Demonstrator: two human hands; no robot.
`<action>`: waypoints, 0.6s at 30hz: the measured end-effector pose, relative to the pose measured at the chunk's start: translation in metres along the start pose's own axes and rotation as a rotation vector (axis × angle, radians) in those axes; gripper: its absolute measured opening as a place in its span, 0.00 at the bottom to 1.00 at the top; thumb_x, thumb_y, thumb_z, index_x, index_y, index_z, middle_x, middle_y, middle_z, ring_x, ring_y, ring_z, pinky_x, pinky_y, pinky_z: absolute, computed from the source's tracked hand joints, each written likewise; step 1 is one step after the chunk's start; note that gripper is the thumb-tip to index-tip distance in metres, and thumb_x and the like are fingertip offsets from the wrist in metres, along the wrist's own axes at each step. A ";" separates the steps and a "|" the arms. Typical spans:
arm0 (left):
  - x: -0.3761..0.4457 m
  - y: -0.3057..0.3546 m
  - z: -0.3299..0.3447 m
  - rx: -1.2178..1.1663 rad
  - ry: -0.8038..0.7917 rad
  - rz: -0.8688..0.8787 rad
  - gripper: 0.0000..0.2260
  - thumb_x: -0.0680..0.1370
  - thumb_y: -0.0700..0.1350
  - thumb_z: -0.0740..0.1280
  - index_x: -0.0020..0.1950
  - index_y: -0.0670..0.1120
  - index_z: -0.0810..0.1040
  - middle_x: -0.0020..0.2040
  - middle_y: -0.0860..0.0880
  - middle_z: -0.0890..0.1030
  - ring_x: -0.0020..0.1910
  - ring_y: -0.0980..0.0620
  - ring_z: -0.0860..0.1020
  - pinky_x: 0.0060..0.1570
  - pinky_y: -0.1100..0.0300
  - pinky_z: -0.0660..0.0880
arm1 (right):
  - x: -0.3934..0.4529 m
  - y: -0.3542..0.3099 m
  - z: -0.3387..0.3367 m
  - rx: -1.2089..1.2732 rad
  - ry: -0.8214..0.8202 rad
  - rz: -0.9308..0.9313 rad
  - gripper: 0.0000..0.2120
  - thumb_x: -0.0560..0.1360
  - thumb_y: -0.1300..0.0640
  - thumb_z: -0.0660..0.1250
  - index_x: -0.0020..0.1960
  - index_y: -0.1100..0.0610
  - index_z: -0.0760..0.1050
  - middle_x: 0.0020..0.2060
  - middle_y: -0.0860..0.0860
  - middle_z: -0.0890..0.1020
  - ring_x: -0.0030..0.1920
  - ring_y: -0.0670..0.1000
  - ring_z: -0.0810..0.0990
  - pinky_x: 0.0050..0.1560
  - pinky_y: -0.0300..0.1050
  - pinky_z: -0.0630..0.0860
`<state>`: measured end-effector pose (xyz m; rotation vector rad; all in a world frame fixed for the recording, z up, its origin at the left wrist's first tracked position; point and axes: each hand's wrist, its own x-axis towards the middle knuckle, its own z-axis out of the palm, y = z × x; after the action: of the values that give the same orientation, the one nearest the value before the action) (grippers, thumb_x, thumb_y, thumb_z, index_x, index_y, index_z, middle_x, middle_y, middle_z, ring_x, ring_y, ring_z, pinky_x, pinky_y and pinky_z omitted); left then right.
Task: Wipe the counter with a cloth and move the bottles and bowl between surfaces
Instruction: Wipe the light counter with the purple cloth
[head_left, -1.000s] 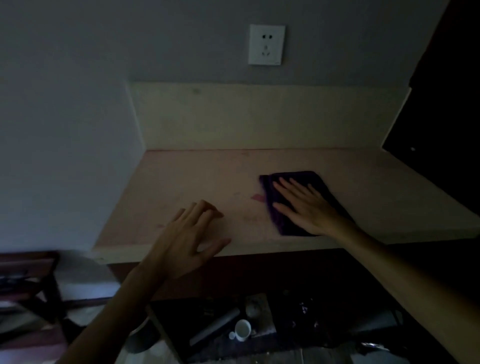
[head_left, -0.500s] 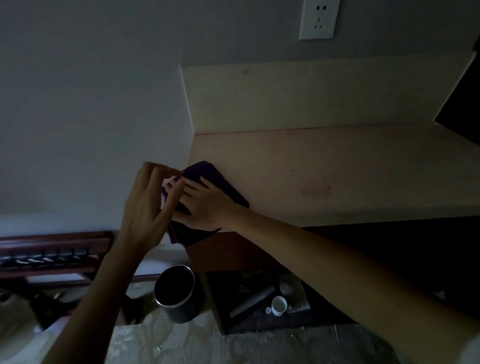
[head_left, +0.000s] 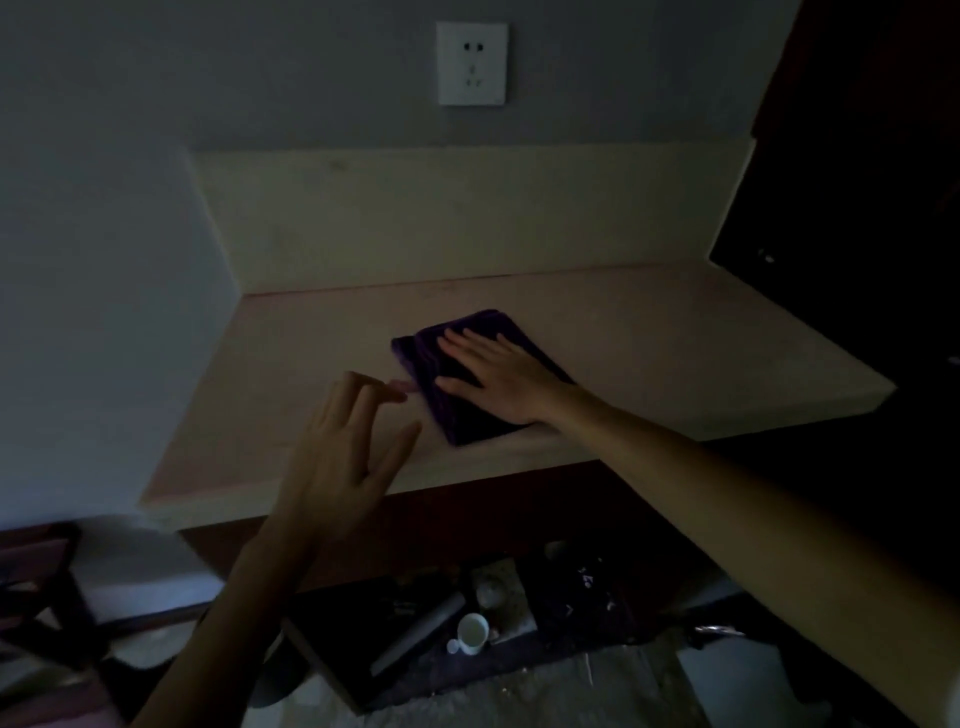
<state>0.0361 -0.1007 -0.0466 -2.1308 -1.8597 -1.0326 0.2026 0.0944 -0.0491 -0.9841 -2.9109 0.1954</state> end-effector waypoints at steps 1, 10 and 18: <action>0.007 0.013 0.014 0.016 -0.031 0.008 0.16 0.80 0.55 0.62 0.60 0.44 0.76 0.56 0.49 0.73 0.52 0.49 0.76 0.50 0.55 0.73 | -0.012 0.024 -0.004 -0.003 0.000 0.037 0.36 0.77 0.30 0.41 0.79 0.47 0.43 0.79 0.44 0.46 0.79 0.45 0.44 0.78 0.53 0.44; 0.069 0.117 0.122 0.277 -0.272 0.206 0.31 0.78 0.69 0.55 0.67 0.46 0.75 0.62 0.48 0.75 0.57 0.46 0.76 0.54 0.55 0.70 | -0.112 0.207 -0.034 -0.008 0.020 0.275 0.36 0.76 0.29 0.43 0.79 0.46 0.45 0.79 0.43 0.47 0.79 0.45 0.45 0.78 0.52 0.44; 0.095 0.140 0.161 0.421 -0.278 0.223 0.31 0.80 0.67 0.50 0.65 0.45 0.76 0.59 0.45 0.77 0.54 0.43 0.77 0.53 0.52 0.71 | -0.179 0.297 -0.051 -0.016 0.007 0.381 0.36 0.76 0.29 0.42 0.79 0.45 0.45 0.79 0.42 0.47 0.78 0.44 0.46 0.76 0.50 0.45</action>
<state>0.2300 0.0283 -0.0690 -2.2270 -1.6985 -0.2766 0.5279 0.2248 -0.0434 -1.5308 -2.6927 0.1855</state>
